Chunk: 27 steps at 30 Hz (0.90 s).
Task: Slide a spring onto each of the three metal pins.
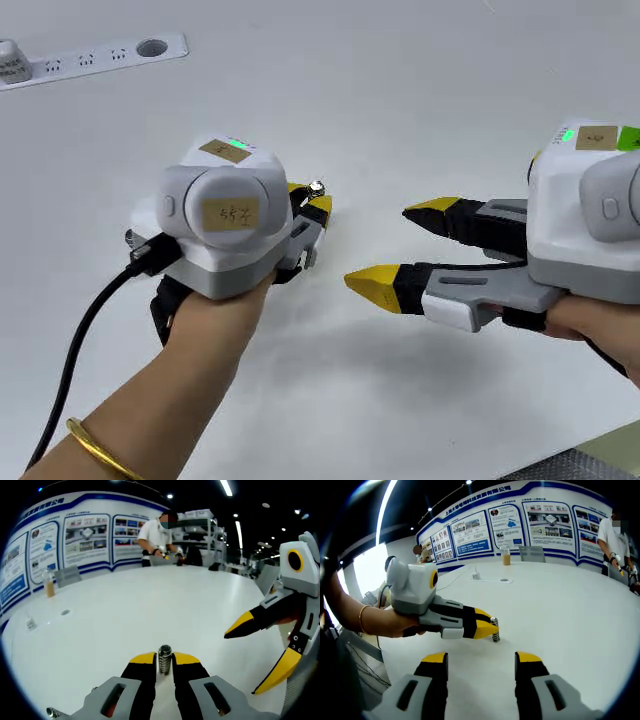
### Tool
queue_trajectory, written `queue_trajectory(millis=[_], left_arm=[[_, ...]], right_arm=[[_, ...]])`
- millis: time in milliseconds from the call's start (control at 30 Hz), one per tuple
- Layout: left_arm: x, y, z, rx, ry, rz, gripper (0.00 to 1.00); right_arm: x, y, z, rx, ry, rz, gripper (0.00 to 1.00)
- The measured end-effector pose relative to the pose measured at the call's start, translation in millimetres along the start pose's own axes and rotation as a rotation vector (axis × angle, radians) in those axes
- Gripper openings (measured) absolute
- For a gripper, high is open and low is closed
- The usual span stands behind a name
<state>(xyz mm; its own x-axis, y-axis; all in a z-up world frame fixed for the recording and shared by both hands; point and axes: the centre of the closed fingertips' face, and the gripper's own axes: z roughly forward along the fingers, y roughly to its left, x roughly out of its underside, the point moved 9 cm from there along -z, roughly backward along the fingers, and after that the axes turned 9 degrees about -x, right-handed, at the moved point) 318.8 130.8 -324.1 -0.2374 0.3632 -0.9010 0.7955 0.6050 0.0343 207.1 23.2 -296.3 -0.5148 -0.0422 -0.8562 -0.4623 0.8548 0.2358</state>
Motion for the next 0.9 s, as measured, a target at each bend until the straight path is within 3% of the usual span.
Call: queue_trajectory(millis=[233, 400, 767, 900], left_arm=[[-7.8, 0.9, -4.7, 0.013, -0.031, -0.008, 0.16], [-14.0, 7.6, -13.0, 0.005, -0.039, -0.016, 0.18], [-25.3, 25.0, -41.6, -0.016, -0.038, -0.016, 0.28], [-25.4, 31.8, -55.8, -0.033, -0.009, -0.04, 0.32]], right_arm=[[-1.3, 1.2, -3.0, 0.005, 0.018, -0.014, 0.56], [-6.3, -0.4, -5.5, 0.004, 0.021, -0.027, 0.58], [-23.1, 2.3, -2.9, -0.017, 0.036, -0.065, 0.62], [-26.4, 5.7, -1.9, -0.032, 0.04, -0.079, 0.64]])
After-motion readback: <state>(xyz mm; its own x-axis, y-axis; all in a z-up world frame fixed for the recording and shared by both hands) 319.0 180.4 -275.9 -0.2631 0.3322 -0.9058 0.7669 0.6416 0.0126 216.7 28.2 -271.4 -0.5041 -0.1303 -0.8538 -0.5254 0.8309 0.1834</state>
